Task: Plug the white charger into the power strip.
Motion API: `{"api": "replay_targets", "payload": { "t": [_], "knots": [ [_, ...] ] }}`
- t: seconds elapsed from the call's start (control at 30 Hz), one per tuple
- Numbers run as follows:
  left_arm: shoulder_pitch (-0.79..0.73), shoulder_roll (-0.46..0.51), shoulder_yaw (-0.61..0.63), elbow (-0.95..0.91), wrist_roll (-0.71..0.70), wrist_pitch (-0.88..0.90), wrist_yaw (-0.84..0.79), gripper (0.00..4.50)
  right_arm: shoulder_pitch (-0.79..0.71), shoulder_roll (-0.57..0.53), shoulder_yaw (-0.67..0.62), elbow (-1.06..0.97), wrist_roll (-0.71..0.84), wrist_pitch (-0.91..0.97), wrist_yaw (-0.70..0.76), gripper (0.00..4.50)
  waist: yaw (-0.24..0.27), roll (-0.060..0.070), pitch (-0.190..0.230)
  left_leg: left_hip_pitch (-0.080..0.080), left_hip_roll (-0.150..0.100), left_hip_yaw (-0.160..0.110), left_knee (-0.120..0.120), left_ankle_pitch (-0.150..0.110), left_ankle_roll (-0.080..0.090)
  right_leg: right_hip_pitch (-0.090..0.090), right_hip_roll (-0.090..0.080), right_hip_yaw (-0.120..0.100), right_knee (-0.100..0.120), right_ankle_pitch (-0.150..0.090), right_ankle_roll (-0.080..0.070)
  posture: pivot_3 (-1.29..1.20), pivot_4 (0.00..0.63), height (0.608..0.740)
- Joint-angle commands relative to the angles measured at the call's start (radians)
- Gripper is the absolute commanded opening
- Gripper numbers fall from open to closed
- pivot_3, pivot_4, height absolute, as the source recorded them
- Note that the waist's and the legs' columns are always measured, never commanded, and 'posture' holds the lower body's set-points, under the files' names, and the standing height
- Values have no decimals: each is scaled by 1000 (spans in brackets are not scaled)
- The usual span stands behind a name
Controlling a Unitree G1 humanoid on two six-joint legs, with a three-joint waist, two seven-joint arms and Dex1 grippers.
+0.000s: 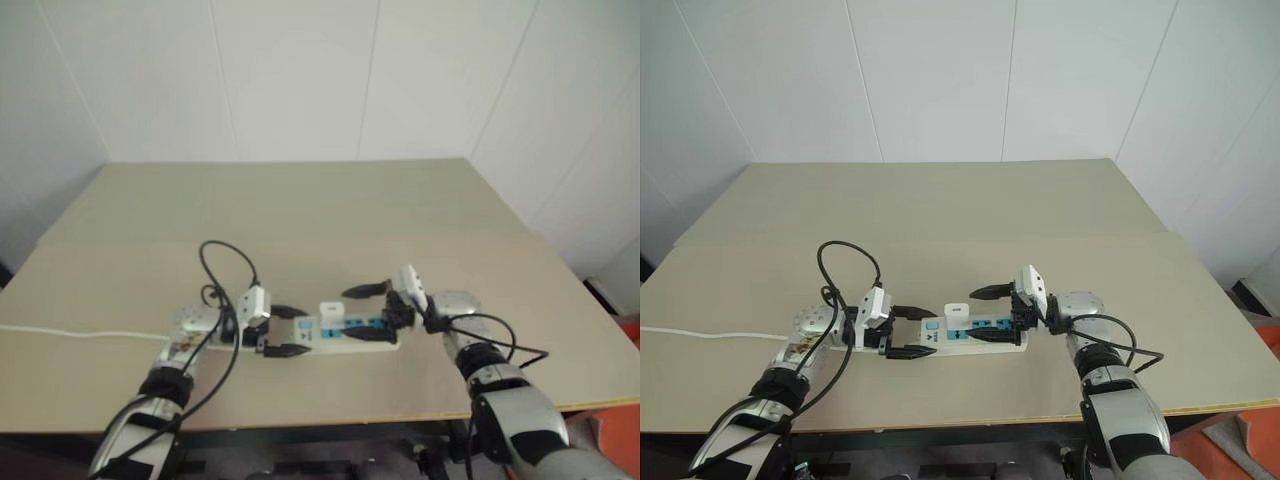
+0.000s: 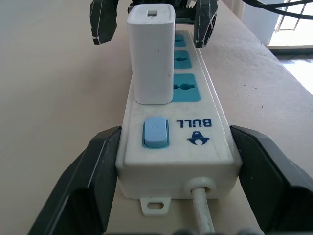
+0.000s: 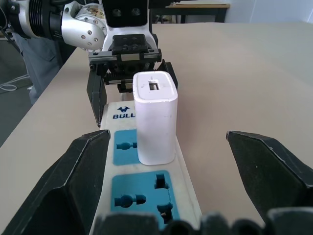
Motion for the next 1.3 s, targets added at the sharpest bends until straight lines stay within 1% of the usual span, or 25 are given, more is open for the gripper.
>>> {"api": "replay_targets", "payload": {
  "t": [0.03, 0.1, 0.2, 0.23, 0.3, 0.37, 0.43, 0.5, 0.57, 0.63, 0.73, 0.8, 0.9, 1.1, 1.3],
  "knots": [
    [-15, -7, 30, -39, -55, 33, -37, 4464, 47, -26, 18, 50, -44, 22, 62, 4500, 1, 0, 0, 0, 0, 0, 0, 0, 0, 0, 0, 0, 0, 0, 0, 0, 150, 740],
    [-18, -13, 52, -57, -86, 51, -42, 4464, 43, -37, 22, 28, -26, 39, 63, 4500, 4, 0, 0, 0, 0, 0, 0, 0, 0, 0, 0, 0, 0, 0, 0, 0, 150, 740],
    [-10, -5, 91, -128, -107, 6, -11, 4464, 47, -55, -1, -46, 9, 47, 64, 4500, 5, 0, 0, -2, 0, 0, 0, 0, 0, -1, 0, 0, -1, 0, 0, 0, 150, 740],
    [-11, 18, 116, -188, -144, 65, -5, 4464, 54, -65, -26, -103, 30, 41, 50, 4500, 6, 0, 1, -2, 0, 0, 0, 0, 0, -1, -1, 0, -1, 0, 0, 0, 150, 740],
    [-11, 75, 160, -292, -223, 190, -22, 4464, 58, -111, -56, -223, 80, 138, 55, 4500, 5, 0, 7, -5, 0, 0, 0, 0, 0, -4, -1, 0, -1, 0, 0, 0, 150, 740],
    [-3, 141, 194, -353, -268, 264, -44, 4464, 77, -188, -75, -354, 150, 235, 63, 4500, 3, 5, 12, -9, -1, 0, 0, 0, 0, -8, -1, 0, 1, 0, 0, 0, 150, 740],
    [14, 205, 208, -379, -269, 283, -69, 4464, 99, -251, -105, -437, 177, 247, 64, 4500, 4, 11, 17, -18, -1, 0, 1, 0, 0, -19, -1, 1, 3, 0, 0, 0, 150, 740],
    [57, 293, 203, -371, -215, 215, -131, 4464, 138, -376, -105, -534, 203, 278, 64, 4500, 4, 14, 18, -23, -1, 0, 1, 0, 0, -25, -1, 1, 3, 0, 0, 0, 150, 740],
    [88, 364, 192, -362, -190, 191, -168, 4464, 167, -470, -106, -597, 209, 295, 64, 4500, 3, 15, 19, -27, -1, 1, 1, 0, 0, -30, -1, 2, 3, 0, 0, 0, 150, 740],
    [116, 421, 177, -360, -202, 158, -175, 4464, 194, -544, -107, -641, 223, 304, 64, 4500, 3, 14, 20, -32, -1, 2, 1, 0, 0, -35, -1, 2, 4, 1, -1, 0, 150, 740],
    [146, 486, 174, -352, -245, 133, -176, 4464, 250, -658, -117, -677, 234, 289, 64, 4500, 5, 15, 21, -31, 0, 3, 2, 1, 0, -34, -1, 2, 4, 1, -1, 0, 150, 740],
    [150, 502, 175, -349, -267, 136, -176, 4464, 279, -701, -121, -688, 237, 283, 64, 4500, 8, 14, 22, -32, 0, 3, 2, 1, 0, -34, -1, 2, 3, 1, -1, 0, 150, 740],
    [149, 496, 178, -342, -270, 134, -176, 4464, 326, -734, -134, -723, 255, 291, 64, 4500, 7, 14, 22, -32, 0, 3, 2, 1, 0, -34, -1, 2, 3, 1, 0, 0, 150, 740],
    [144, 450, 177, -340, -247, 125, -176, 4464, 370, -750, -141, -735, 215, 276, 59, 4500, 4, 14, 23, -33, 0, 4, 3, 1, 0, -34, -1, 2, 3, 1, -1, 0, 150, 740],
    [117, 439, 169, -312, -241, 122, -176, 4464, 408, -763, -167, -756, 209, 270, 53, 4500, 6, 14, 23, -33, 0, 3, 3, 1, 0, -34, -1, 2, 4, 1, -1, 0, 150, 740]
  ]
}}
